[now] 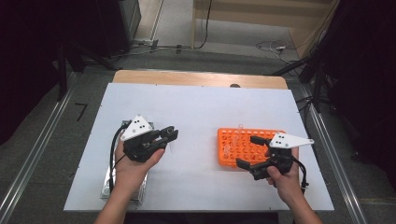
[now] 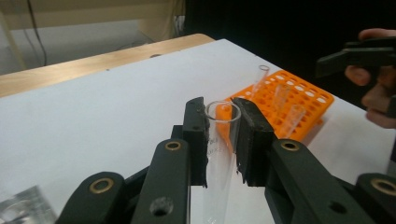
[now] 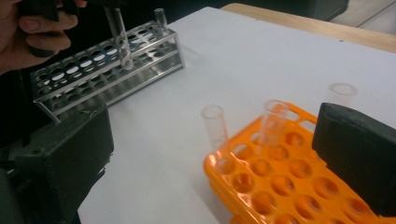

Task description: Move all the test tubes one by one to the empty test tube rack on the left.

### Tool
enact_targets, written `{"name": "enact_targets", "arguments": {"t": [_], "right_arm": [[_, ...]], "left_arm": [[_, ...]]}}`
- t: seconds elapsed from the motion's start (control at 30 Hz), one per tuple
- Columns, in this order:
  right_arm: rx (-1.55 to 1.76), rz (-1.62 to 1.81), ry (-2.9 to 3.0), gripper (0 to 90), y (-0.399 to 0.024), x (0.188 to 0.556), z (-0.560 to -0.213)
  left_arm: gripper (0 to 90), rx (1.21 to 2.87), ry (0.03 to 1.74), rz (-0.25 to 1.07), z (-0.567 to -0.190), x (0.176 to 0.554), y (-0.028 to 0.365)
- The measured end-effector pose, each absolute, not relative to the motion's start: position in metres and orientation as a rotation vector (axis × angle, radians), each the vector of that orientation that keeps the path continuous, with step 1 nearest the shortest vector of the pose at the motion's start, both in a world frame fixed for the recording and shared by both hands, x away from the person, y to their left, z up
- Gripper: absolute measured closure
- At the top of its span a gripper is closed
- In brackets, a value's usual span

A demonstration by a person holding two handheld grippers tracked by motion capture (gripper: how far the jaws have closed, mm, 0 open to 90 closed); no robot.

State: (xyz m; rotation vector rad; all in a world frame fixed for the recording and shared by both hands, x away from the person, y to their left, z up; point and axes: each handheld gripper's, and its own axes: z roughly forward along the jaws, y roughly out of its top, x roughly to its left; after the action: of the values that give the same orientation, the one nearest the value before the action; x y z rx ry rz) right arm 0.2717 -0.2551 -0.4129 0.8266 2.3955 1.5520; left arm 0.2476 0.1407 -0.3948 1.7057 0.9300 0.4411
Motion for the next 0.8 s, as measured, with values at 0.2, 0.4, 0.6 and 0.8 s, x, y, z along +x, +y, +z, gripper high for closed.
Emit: {"name": "enact_targets", "arguments": {"t": [0.2, 0.4, 0.6, 0.8], "right_arm": [[0.886, 1.566, 2.34, 0.0, -0.286, 0.27, -0.419], [0.922, 1.529, 2.333, 0.0, -0.305, 0.27, -0.425], [0.949, 1.506, 2.334, 0.0, -0.311, 0.274, -0.431], [0.972, 1.499, 2.33, 0.0, -0.315, 0.276, -0.434]], "left_arm": [[75.6, 1.669, 0.974, 0.488, -0.393, 0.252, 0.159], [75.6, 1.631, 1.016, 0.536, -0.391, 0.256, 0.176], [75.7, 1.592, 1.047, 0.582, -0.392, 0.259, 0.187], [75.6, 1.572, 1.082, 0.639, -0.398, 0.264, 0.191]]}}
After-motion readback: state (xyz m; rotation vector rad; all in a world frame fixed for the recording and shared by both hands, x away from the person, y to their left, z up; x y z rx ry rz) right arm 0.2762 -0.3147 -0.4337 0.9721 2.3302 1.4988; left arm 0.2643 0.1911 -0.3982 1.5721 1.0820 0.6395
